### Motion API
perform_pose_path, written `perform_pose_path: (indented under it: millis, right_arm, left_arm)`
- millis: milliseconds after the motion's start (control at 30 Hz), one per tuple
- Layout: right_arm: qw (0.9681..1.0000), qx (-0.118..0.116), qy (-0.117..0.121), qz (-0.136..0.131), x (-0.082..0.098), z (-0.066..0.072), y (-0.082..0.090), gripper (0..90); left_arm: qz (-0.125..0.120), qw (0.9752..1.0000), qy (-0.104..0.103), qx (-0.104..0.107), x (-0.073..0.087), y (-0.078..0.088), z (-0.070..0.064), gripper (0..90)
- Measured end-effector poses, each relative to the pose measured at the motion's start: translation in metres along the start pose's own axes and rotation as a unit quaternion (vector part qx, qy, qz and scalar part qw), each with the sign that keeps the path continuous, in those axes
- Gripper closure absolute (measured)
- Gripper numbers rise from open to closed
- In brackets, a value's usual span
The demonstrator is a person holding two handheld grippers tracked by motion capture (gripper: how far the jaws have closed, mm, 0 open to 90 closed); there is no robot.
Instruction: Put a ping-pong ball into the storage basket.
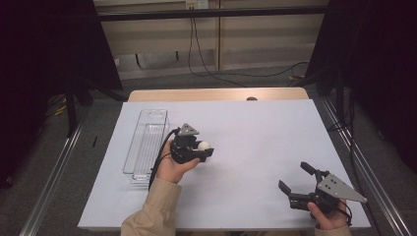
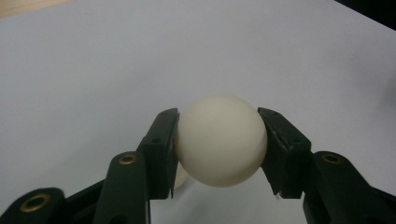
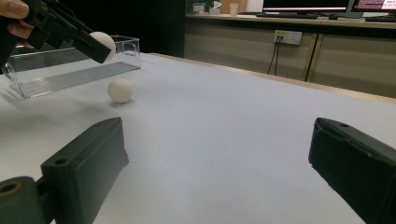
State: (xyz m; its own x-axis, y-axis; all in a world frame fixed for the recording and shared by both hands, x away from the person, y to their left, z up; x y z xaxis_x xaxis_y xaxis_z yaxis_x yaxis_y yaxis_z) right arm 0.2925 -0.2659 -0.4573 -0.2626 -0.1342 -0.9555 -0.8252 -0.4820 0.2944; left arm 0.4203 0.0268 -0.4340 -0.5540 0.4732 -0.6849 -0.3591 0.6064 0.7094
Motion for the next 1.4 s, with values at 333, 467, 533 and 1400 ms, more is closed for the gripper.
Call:
perform_pose_path:
  millis: [333, 467, 533, 1400]
  right_arm:
    - [1.0, 0.0, 0.0, 0.0, 0.0, 0.0, 0.0, 3.4]
    - [1.0, -0.001, 0.0, 0.0, 0.0, 0.0, 0.0, 3.4]
    - [1.0, -0.001, 0.0, 0.0, 0.0, 0.0, 0.0, 3.4]
    - [1.0, 0.0, 0.001, 0.0, 0.0, 0.0, 0.0, 3.4]
  left_arm:
    - [-0.001, 1.0, 0.003, -0.003, 0.001, 0.003, 0.004, 51.0]
    - [-0.001, 1.0, 0.002, -0.009, 0.001, 0.005, 0.008, 51.0]
    - [-0.003, 0.9999, 0.006, -0.01, 0.001, 0.006, 0.009, 51.0]
    - [-0.009, 0.9995, 0.014, -0.029, 0.003, 0.017, 0.023, 51.0]
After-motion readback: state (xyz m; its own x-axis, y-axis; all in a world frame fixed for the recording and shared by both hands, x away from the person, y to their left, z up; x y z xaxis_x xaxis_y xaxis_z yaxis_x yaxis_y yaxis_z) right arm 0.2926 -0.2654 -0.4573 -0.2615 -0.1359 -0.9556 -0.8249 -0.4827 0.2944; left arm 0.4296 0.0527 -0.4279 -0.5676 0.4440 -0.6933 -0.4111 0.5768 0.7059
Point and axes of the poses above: each handheld gripper's, and its own axes: y roughly backward along the jaws, x roughly out of its underside, z roughly to its left, the point moved 7 cm from there along -y, roughly forward along the jaws, and after that the axes turned 6 degrees about z, right-handed, at the moved point
